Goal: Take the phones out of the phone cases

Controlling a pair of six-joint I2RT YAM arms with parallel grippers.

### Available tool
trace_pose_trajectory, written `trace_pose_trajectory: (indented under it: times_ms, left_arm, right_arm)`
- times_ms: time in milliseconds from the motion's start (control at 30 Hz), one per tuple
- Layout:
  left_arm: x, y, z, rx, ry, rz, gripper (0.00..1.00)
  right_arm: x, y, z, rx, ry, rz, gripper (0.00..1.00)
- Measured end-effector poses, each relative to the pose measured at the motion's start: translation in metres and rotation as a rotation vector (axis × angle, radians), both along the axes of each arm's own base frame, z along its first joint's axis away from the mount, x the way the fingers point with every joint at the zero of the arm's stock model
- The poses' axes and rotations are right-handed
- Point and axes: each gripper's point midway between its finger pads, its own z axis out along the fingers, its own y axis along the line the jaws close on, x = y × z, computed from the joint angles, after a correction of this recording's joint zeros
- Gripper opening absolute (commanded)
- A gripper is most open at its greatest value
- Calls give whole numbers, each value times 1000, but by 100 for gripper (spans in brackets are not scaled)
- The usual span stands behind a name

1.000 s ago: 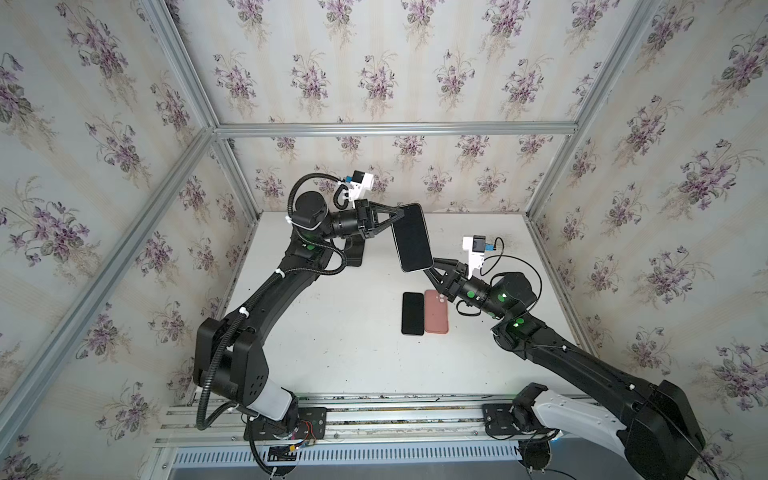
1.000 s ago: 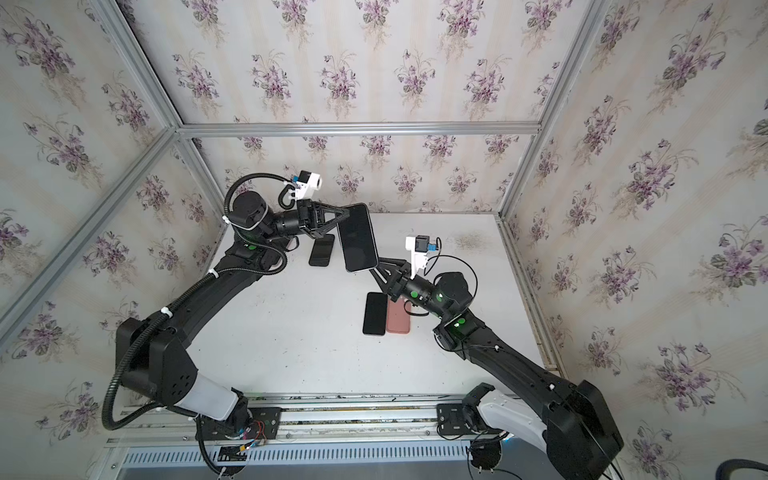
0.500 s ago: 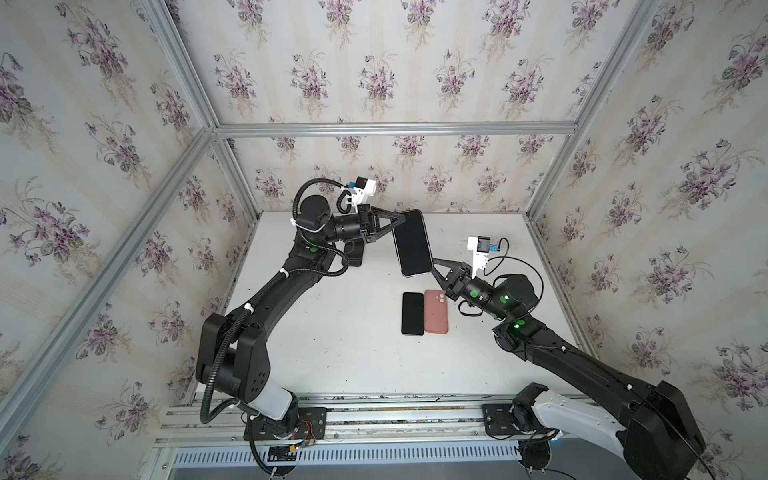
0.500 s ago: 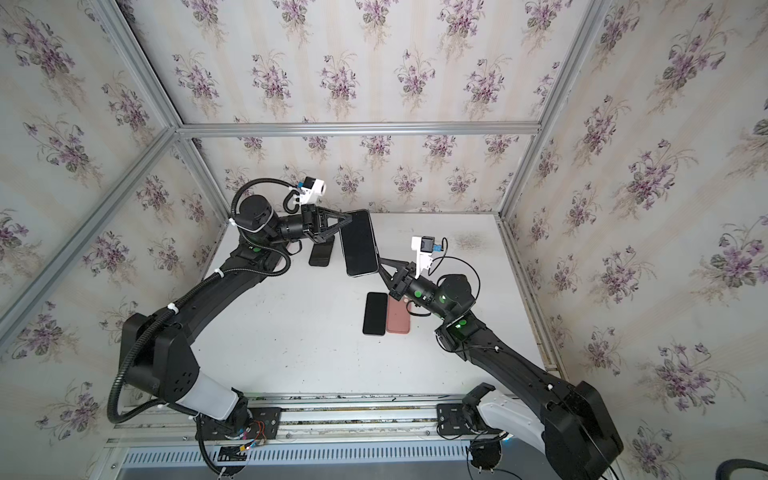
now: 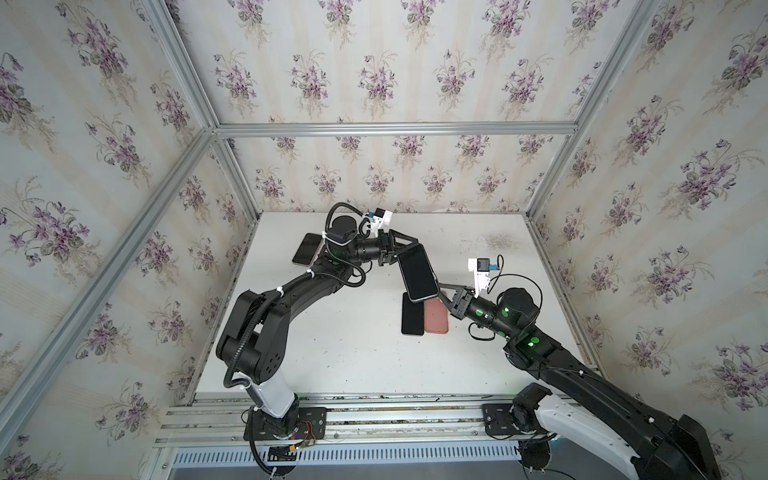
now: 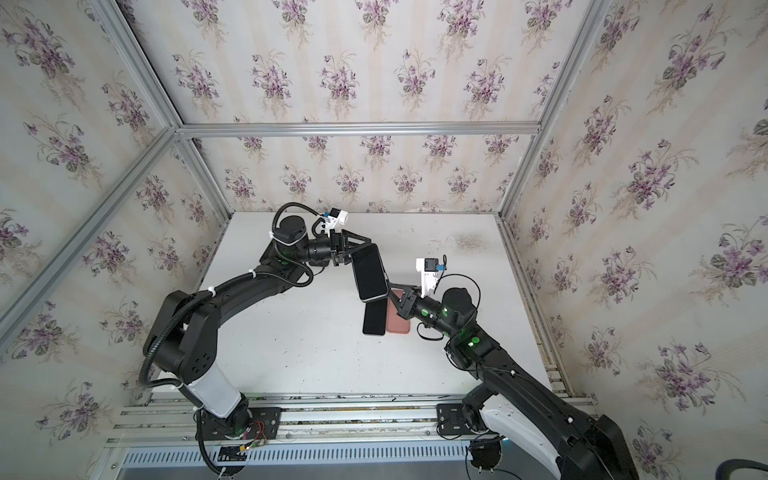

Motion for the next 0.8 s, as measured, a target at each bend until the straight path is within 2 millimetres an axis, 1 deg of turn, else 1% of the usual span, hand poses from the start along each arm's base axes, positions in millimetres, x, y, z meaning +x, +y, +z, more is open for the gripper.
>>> trace_pose_trajectory:
  times_ms: [167,233,367,533,600,667,733,800]
  left_arm:
    - [9,-12,-36,41,47,12,77]
    - [15,-14,-45,53,63,22,80]
    - [28,-19,-54,89,54,50,83]
    - [35,-22,-65,158,39,71,85]
    - [37,-22,-65,194,23,80,86]
    - [34,-23,-59,244,-17,84,87]
    - [23,-27,-45,284,-94,67,87]
    - [6,-31,-32,331,-195,37,87]
  right_arm:
    - [-8,-16,-33,-69,98,-57,0]
    - [-9,-21,-43,-92,126,-81,0]
    - [-11,-34,-67,-142,199,-142,0]
    - [-12,-47,-89,-198,281,-203,0]
    - [-12,-51,-96,-212,310,-227,0]
    - [-12,-55,-101,-228,331,-250,0]
    - [-11,-59,-106,-240,351,-274,0]
    - [-12,-61,-113,-259,372,-281,0]
